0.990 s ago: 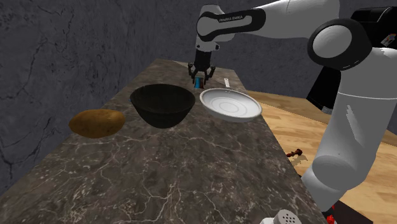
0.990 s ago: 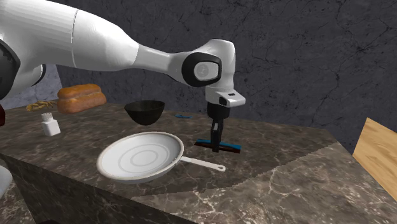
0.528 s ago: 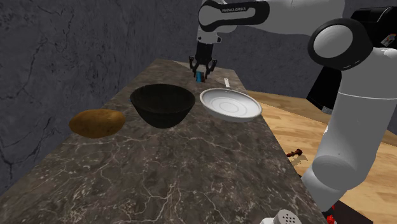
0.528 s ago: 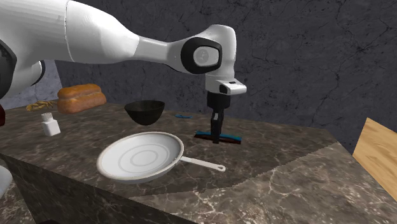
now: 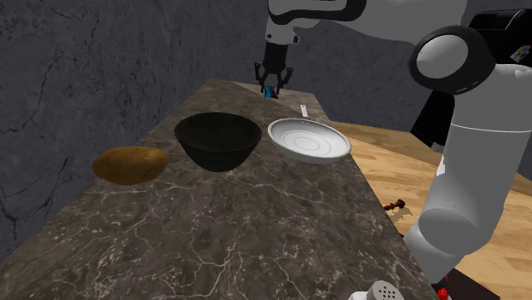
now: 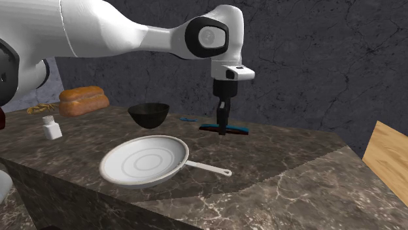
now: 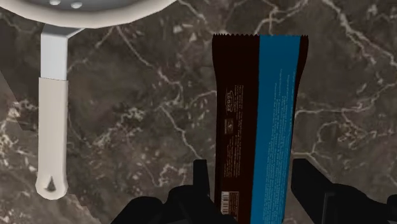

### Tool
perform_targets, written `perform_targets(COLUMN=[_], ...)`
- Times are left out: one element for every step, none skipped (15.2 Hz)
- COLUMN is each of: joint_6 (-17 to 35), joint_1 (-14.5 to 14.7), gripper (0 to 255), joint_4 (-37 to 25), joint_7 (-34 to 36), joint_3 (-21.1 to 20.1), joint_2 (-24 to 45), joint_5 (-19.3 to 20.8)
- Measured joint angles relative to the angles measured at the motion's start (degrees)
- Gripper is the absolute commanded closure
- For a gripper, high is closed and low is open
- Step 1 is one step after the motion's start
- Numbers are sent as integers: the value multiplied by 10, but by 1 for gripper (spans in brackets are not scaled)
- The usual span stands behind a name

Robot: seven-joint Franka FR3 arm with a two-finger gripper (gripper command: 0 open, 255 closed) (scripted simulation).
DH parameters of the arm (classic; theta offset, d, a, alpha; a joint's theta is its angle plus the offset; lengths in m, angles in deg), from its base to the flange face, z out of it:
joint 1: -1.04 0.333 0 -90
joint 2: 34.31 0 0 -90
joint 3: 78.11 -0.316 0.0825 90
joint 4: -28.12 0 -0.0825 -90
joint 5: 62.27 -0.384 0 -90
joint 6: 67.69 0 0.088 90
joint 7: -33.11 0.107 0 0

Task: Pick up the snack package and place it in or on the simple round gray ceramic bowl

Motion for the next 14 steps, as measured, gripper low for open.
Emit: perform_targets(joint_6=[-10, -19, -28, -35, -44, -55, -63, -73, -82, -92, -104, -116, -130, -142], joint_1=[1, 1, 2, 2, 3, 3, 4, 4, 5, 6, 7, 9, 10, 11], gripper=[255, 255, 255, 255, 255, 255, 255, 255, 255, 255, 255, 255, 255, 255], joint_4=[-14, -25, -37, -44, -56, -73, -83, -95, -108, -124, -144, -160, -183, -202], joint_7=[0, 0, 1, 0, 1, 0, 0, 0, 0, 0, 1, 1, 1, 0], joint_3=[0, 0, 0, 0, -1, 0, 0, 0, -1, -1, -1, -1, -1, 0], joint_2=[4, 6, 10, 9, 12, 18, 20, 23, 26, 31, 40, 45, 53, 60], joint_5=[1, 1, 1, 1, 2, 3, 3, 4, 4, 5, 6, 7, 8, 9])
